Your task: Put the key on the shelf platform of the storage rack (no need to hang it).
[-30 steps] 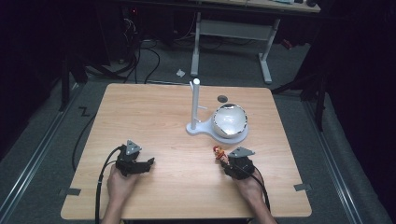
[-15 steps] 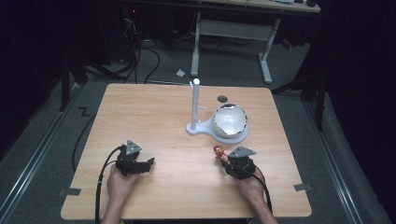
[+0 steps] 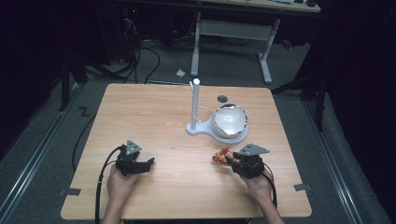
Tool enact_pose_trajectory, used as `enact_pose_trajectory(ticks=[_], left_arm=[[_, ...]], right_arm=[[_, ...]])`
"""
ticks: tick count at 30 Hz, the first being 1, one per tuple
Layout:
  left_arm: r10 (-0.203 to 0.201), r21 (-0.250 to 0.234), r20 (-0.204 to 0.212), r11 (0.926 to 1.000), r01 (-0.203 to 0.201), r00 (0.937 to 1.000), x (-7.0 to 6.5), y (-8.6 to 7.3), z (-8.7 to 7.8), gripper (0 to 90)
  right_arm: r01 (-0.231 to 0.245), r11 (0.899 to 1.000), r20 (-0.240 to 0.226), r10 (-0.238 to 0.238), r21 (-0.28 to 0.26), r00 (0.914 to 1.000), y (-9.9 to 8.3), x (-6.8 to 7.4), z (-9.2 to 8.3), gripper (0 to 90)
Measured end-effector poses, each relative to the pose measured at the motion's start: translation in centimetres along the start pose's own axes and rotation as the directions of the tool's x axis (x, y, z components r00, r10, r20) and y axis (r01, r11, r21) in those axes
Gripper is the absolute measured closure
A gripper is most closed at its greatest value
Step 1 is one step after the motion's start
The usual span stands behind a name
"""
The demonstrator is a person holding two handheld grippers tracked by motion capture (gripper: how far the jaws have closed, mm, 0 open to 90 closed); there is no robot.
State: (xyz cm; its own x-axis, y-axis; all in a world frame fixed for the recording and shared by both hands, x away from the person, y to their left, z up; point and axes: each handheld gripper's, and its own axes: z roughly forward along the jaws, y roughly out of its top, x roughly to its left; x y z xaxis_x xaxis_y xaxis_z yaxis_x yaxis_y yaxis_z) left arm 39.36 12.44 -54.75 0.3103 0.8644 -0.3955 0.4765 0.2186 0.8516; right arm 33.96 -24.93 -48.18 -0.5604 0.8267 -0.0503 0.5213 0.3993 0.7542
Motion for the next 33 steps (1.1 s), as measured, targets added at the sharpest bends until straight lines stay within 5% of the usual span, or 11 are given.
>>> enact_pose_trajectory(ticks=[15,33], left_arm=[[-0.002,0.000,0.000,1.0000,0.002,1.0000,0.0,0.0,0.0,23.1],[-0.002,0.000,0.000,1.0000,0.002,1.0000,0.0,0.0,0.0,23.1]], right_arm=[[-0.019,0.996,-0.010,0.018,-0.088,0.9998,1.1,-1.1,-4.0,66.3],[-0.066,0.979,-0.033,0.061,-0.193,0.9976,2.5,-2.8,-7.8,66.3]])
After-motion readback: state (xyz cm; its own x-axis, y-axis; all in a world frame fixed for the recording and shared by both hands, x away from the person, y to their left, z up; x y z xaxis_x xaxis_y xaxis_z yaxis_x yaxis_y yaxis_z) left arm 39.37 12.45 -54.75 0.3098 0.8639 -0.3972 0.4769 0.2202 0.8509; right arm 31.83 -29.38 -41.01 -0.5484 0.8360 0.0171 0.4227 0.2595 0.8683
